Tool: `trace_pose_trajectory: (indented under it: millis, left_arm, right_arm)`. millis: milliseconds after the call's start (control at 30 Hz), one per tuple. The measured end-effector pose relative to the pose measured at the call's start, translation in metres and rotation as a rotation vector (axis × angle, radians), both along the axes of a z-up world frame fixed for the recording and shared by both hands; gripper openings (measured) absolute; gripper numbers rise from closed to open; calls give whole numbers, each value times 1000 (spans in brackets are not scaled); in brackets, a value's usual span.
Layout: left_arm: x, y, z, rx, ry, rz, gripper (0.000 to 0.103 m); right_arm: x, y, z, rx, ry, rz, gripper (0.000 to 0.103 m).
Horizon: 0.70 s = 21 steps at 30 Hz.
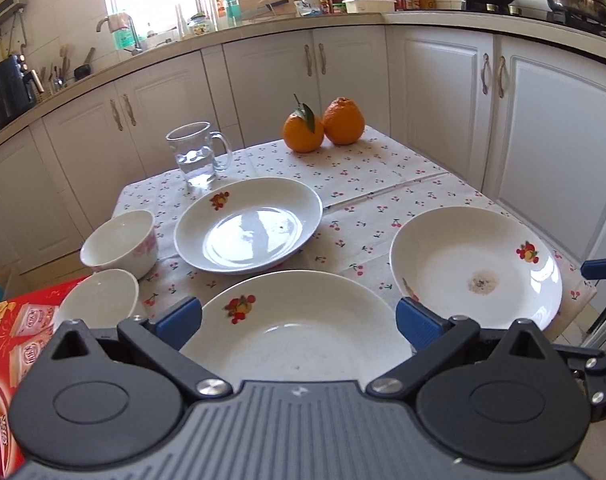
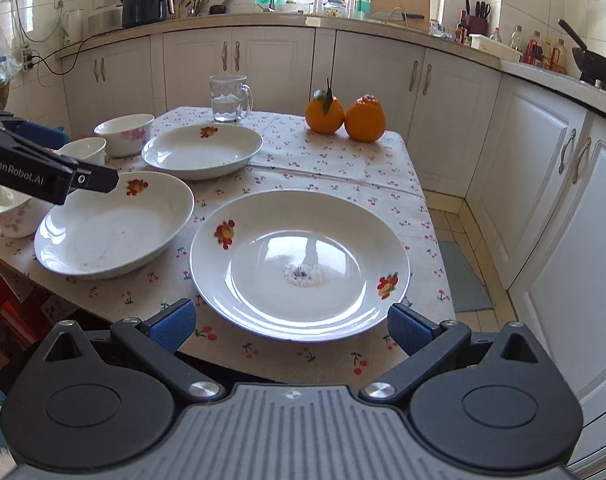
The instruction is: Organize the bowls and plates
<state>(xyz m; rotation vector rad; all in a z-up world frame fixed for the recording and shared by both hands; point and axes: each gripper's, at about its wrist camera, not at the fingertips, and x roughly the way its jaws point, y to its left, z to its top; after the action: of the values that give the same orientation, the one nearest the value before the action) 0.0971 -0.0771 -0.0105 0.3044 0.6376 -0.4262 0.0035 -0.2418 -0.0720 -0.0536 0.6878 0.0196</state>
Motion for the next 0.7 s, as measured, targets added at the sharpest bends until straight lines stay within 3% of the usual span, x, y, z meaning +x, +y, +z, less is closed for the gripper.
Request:
trace_pose_trajectory:
  millis: [167, 333, 700]
  left_arm:
    - [18, -23, -8, 8, 41, -77, 102]
    - [44, -50, -15, -9, 149, -162, 102]
    - [84, -106, -41, 53, 276, -339, 102]
  right_arm:
    - [13, -13, -25, 27, 60, 1, 103]
    - [25, -24, -40, 38, 89, 10, 103]
    - [31, -37, -46, 55, 64, 80, 103]
